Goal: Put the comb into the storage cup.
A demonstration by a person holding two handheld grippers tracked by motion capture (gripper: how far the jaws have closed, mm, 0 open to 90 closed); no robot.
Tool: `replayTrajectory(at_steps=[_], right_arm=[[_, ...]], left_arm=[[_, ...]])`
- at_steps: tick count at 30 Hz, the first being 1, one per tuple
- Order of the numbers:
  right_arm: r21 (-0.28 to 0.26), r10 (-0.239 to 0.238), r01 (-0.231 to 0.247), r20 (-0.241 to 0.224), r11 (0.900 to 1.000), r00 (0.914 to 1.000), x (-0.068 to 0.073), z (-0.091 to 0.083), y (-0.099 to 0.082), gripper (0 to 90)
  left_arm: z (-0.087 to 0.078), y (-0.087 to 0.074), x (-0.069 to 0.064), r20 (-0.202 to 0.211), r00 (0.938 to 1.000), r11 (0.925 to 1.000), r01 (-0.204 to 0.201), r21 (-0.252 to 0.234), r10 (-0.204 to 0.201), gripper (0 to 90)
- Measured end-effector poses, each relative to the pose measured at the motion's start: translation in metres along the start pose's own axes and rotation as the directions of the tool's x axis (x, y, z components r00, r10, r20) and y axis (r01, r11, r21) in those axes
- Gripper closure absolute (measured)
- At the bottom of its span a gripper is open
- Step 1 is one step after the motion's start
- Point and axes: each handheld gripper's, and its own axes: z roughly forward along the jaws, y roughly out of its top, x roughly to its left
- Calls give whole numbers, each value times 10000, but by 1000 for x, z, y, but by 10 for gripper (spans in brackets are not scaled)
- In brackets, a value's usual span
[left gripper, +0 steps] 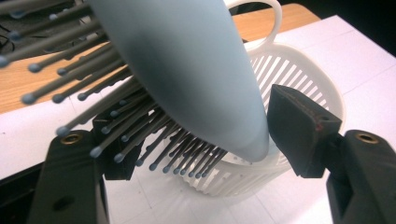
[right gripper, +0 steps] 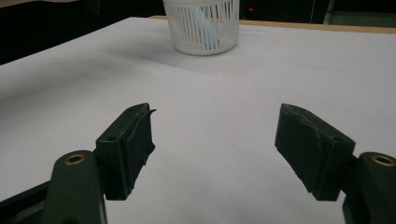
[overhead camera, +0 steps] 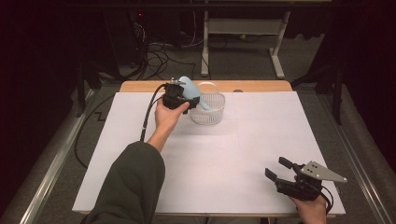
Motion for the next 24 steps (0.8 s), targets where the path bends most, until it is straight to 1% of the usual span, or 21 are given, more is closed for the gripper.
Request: replayTrajectory(at_steps=[3, 9, 15, 19, 24], right_arm=[[-15, 51, -51, 5, 10000, 10000, -1, 0, 0, 282], [-23, 99, -99, 26, 9999, 9999, -2, 0, 0, 282], [-52, 115, -115, 25, 9999, 9999, -2, 0, 0, 282], [-78, 93, -93, 35, 9999, 10000, -2, 0, 0, 282], [-116, 91, -90, 45, 9999, 9999, -2, -1, 0, 282]], left_arm=[[0, -2, 3, 34, 9999, 9999, 111, -16, -111, 316], [-1, -4, 4, 110, 9999, 9999, 126, 5, -126, 315], [-3, -5, 4, 69, 10000, 10000, 58, 38, -58, 313], [-4, -6, 3, 42, 10000, 9999, -61, 102, 60, 314], [-5, -6, 2, 38, 10000, 9999, -80, 131, 80, 314]])
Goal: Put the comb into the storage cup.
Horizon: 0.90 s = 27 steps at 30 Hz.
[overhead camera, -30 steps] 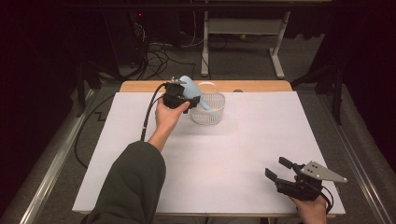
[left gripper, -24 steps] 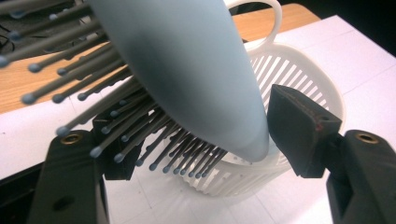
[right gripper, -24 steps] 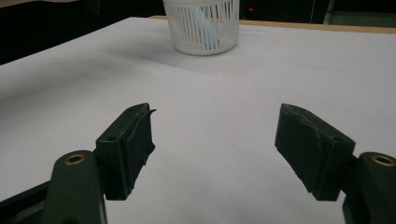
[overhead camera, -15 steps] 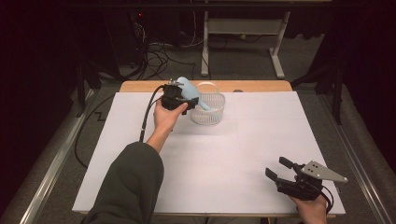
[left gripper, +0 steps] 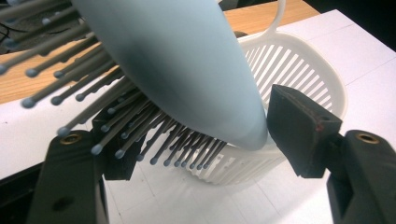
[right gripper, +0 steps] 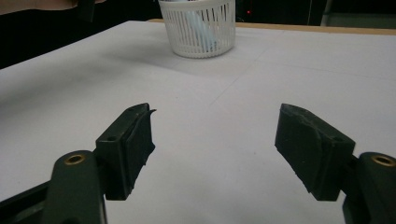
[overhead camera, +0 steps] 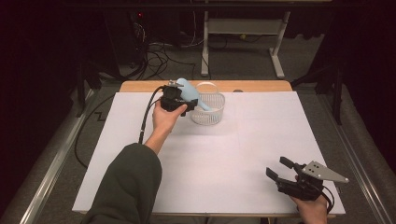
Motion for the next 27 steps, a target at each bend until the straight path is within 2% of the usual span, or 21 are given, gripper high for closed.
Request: replayTrajectory(at_steps=[18, 27], right_arm=[[-36, -51, 51, -1, 10000, 10000, 0, -1, 0, 285], [-35, -61, 61, -2, 10000, 10000, 0, -1, 0, 285]], left_arm=[[2, -4, -1, -85, 9994, 9990, -330, 294, 333, 303], [2, -4, -1, -88, 9992, 9989, -390, 267, 392, 303]])
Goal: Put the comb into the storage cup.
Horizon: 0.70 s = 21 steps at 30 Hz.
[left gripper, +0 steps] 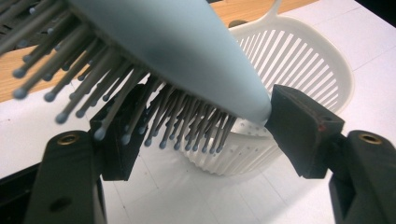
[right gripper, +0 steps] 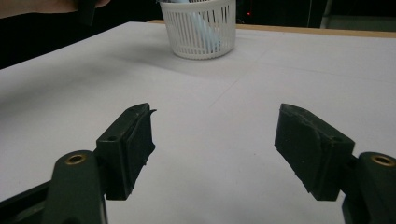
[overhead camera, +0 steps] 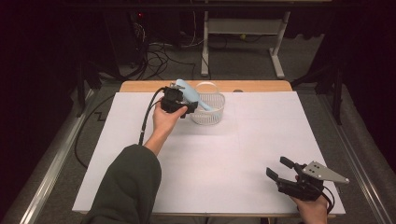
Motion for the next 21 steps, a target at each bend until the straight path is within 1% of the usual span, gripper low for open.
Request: replayTrajectory(at_steps=[6, 9, 12, 21], right_arm=[[-2, 6, -6, 5, 10000, 10000, 0, 0, 0, 285], [-19, 6, -6, 7, 10000, 10000, 0, 0, 0, 284], [-14, 7, -7, 2, 10000, 10000, 0, 0, 0, 284], [-17, 4, -4, 11, 10000, 10000, 0, 0, 0, 284]], left_arm=[[0, -1, -1, -135, 9996, 9996, -265, -23, 264, 303], [-1, -1, -1, -108, 9993, 9993, -352, -92, 351, 303], [-2, -3, 0, -35, 9993, 9991, -378, -190, 377, 303], [-4, -5, 0, -34, 9991, 9989, -421, -227, 420, 304]])
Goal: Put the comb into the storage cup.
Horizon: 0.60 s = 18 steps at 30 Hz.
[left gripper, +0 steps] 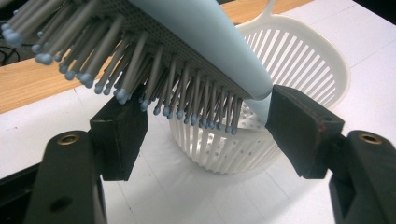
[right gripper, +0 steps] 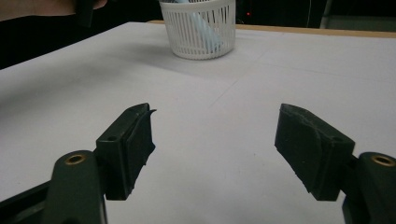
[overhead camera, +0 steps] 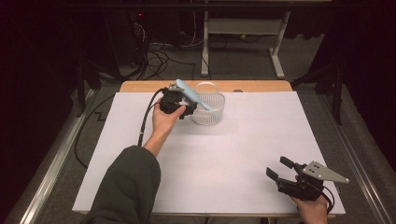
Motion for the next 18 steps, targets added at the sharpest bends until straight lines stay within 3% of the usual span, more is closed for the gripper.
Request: replayTrajectory(at_steps=[18], right_arm=[[-68, 32, -32, 10, 10000, 10000, 0, -1, 0, 281]], left_arm=[[-7, -3, 4, 231, 9997, 9999, -68, -89, 70, 304]])
